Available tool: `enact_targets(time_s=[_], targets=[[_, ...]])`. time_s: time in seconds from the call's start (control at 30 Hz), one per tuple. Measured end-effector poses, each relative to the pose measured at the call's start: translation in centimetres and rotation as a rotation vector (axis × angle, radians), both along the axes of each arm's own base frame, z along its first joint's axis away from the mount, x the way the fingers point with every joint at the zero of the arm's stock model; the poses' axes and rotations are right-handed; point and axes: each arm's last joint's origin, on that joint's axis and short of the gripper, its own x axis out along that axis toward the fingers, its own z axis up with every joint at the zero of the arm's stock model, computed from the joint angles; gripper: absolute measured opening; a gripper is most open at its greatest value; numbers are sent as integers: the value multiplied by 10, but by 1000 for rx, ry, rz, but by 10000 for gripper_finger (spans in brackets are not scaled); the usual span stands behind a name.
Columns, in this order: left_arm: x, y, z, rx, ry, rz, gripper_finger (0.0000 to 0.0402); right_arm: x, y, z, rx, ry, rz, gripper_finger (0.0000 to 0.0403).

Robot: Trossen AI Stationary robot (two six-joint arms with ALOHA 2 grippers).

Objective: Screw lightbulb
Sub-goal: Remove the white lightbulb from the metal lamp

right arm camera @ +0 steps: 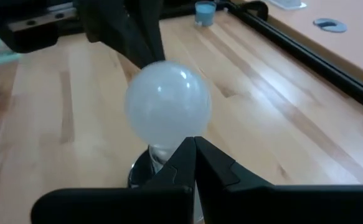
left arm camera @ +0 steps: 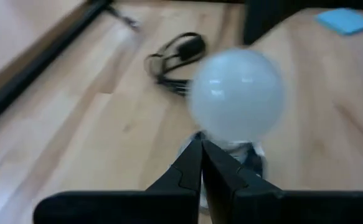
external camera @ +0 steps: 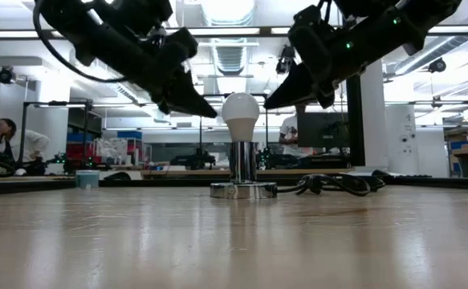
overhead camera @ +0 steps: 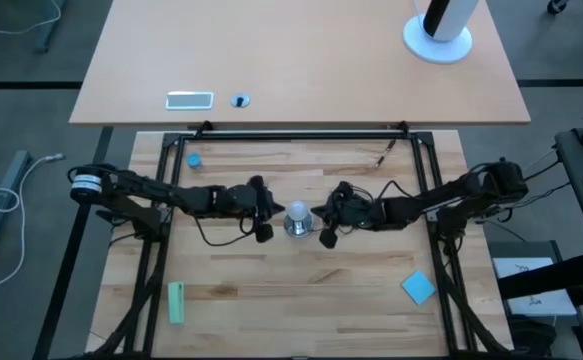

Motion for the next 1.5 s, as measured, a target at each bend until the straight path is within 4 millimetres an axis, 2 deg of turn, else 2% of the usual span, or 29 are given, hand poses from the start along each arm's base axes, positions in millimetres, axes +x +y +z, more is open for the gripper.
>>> enact_targets(time_s=[0.13, 0.4, 0.67, 1.07, 1.5], targets=[[0, 3, -1, 46, 1, 78, 1, 0, 1, 5, 1, -31, 14, 0], [10, 2, 5, 74, -117, 19, 1, 9, 5, 4, 14, -91, 113, 0], [9, 0, 3, 35, -99, -42, 0, 12, 4, -5, 12, -62, 92, 0], [7, -2, 1, -11, -71, -72, 0, 11, 0, -7, -27, -46, 2, 0], [3, -3, 3, -50, -42, -64, 0, 7, 1, 0, -20, -53, 13, 0]])
